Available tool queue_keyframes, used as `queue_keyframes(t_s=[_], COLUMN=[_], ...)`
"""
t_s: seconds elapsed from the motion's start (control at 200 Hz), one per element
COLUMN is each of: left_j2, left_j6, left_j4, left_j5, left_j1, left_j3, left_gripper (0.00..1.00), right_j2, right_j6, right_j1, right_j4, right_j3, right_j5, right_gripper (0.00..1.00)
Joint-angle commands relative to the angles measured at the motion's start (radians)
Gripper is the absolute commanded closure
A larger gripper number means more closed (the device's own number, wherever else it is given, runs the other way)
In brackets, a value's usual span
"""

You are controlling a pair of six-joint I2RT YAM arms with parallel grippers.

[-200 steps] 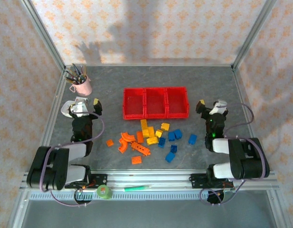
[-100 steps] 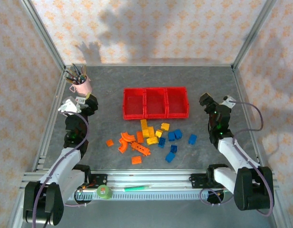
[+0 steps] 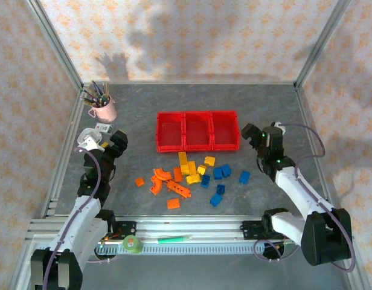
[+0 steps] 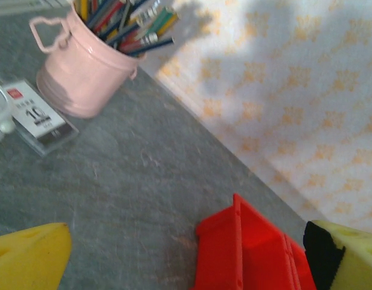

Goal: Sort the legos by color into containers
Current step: Pick up the lego from the bottom-right of the table.

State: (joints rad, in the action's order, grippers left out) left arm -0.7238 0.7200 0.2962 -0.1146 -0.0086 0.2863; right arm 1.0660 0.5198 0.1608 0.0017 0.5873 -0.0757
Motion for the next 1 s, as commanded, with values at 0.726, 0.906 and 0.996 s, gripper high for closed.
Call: queue_keyframes(t_s=[0.726, 0.906, 0.996], left_j2=[-0.152, -0.213, -0.233], left_j6=[0.068, 0.086, 0.094], left_j4=[-0.191, -0.181, -0.163], left_j5=[0.093, 0.154, 0.153], left_j1=[-0.740, -0.823, -0.833], left_j3=[0.148, 0.166, 0.162], left_gripper=[0.01, 0.01, 0.01], right_j2=[-0.018, -0.086, -0.074], right_j6=[0.305, 0.345, 0.343], right_j1=[0.373, 0.376, 0.376], right_j4=[-0.590, -0.554, -0.523], right_j3=[0.018, -0.077, -0.106], right_j5=[0.295, 0.295, 0.269], right_gripper=[0.00, 0.01, 0.05])
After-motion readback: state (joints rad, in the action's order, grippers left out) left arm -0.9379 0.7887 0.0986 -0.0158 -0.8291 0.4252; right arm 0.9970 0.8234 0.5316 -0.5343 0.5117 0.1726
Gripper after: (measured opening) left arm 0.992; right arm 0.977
